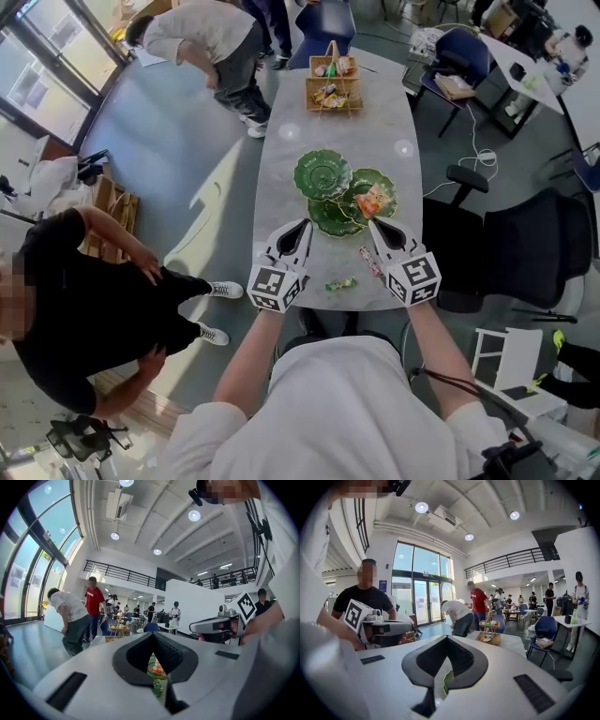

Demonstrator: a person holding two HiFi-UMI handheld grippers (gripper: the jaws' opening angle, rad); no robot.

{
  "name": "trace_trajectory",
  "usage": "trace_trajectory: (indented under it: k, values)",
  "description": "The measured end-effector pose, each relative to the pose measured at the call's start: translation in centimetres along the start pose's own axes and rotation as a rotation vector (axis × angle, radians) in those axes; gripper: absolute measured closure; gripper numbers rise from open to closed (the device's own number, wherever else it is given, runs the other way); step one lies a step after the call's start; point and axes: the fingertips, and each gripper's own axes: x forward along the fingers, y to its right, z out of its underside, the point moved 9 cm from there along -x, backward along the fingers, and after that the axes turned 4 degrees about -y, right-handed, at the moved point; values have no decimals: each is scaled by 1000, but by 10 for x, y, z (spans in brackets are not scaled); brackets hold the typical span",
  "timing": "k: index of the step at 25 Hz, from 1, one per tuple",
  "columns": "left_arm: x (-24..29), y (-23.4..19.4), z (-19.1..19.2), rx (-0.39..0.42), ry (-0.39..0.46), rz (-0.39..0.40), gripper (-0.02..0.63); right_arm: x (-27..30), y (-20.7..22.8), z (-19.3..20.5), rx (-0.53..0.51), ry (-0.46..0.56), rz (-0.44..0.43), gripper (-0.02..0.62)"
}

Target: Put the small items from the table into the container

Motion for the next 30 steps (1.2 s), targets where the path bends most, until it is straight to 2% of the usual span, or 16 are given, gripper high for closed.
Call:
trace_trajectory:
  k: [13,17,30]
  values:
    - [-3,11,-15,71,4,38,600,-6,-5,1,1,-4,25,583]
    - [-5,7,-19,26,45,50,598,-4,-5,-1,3,-4,25,583]
    - [0,7,-16,23,38,45,598,-2,-5,6,7,-14,-1,583]
